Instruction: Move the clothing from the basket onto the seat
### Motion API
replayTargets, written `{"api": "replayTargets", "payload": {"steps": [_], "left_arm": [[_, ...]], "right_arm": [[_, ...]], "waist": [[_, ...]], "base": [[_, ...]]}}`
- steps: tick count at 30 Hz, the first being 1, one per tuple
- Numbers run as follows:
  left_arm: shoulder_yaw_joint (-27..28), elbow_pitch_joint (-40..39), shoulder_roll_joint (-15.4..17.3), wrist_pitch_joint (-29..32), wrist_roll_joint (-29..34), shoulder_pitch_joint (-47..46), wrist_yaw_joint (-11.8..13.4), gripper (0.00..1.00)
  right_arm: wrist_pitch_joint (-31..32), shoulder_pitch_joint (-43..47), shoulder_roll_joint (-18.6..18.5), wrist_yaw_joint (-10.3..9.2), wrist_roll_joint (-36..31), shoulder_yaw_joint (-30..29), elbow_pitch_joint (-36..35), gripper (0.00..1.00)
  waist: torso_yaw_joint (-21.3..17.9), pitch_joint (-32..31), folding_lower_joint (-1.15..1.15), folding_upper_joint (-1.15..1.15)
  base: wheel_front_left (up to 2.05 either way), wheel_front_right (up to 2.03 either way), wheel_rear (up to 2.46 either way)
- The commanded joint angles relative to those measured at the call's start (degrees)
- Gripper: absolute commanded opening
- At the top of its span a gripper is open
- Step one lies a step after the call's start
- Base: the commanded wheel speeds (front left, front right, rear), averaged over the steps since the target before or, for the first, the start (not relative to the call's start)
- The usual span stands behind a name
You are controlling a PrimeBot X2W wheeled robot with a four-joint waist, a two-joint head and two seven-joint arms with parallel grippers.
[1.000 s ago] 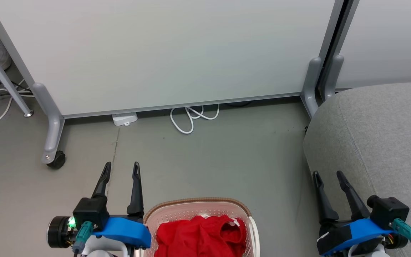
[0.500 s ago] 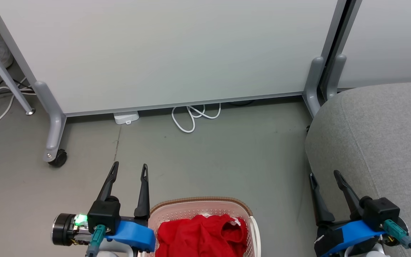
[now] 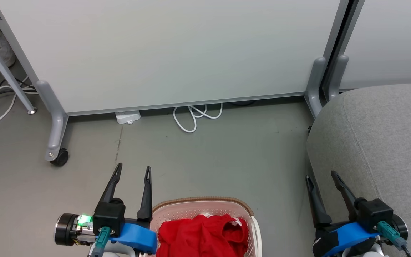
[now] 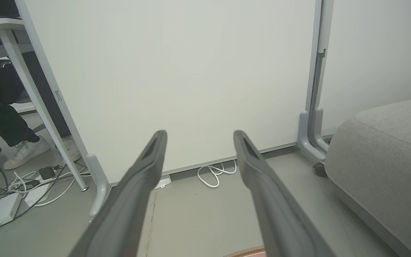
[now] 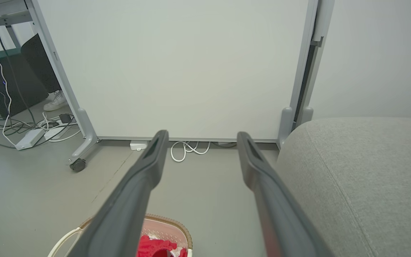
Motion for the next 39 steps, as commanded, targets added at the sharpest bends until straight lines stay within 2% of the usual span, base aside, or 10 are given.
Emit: {"api": "replayTargets", "payload": {"steps": [1,18,23,29,39], "left_arm": [[0.4,0.2,-0.1,-0.3,-0.1,-0.4,-0.3,1.00],[1.7,1.0,-0.9,-0.3,0.1,-0.5,-1.6,1.00],[1.1,2.2,-1.0,-0.3,0.5,-1.6,-2.7,1.00],[-0.2,6.2,-0.5,-0.2,1.6,-5.3,-4.7,1.00],[-4.2,16.9,0.8,-0.2,3.8,-14.8,-7.1,1.00]], "right_arm": [[-0.4,-0.3,-0.3,0.03,-0.4,-0.1,0.3,1.00],[-0.4,-0.7,-0.3,0.03,-0.2,-0.1,1.0,1.00],[-0.4,-1.0,-0.3,0.03,-0.3,0.1,1.0,1.00],[-0.4,-2.4,-0.3,0.03,-0.8,0.3,0.2,1.00],[-0.4,-7.0,-0.3,0.03,-0.9,0.0,-1.0,1.00]], "waist": [[0.0,0.0,0.00,0.00],[0.0,0.2,0.00,0.00],[-0.2,1.0,0.00,0.00],[-1.2,4.4,0.00,0.00],[-4.0,13.9,0.00,0.00]], "base": [[0.00,0.00,0.00],[0.00,0.00,0.00],[0.00,0.00,0.00],[0.00,0.00,0.00],[0.00,0.00,0.00]]}}
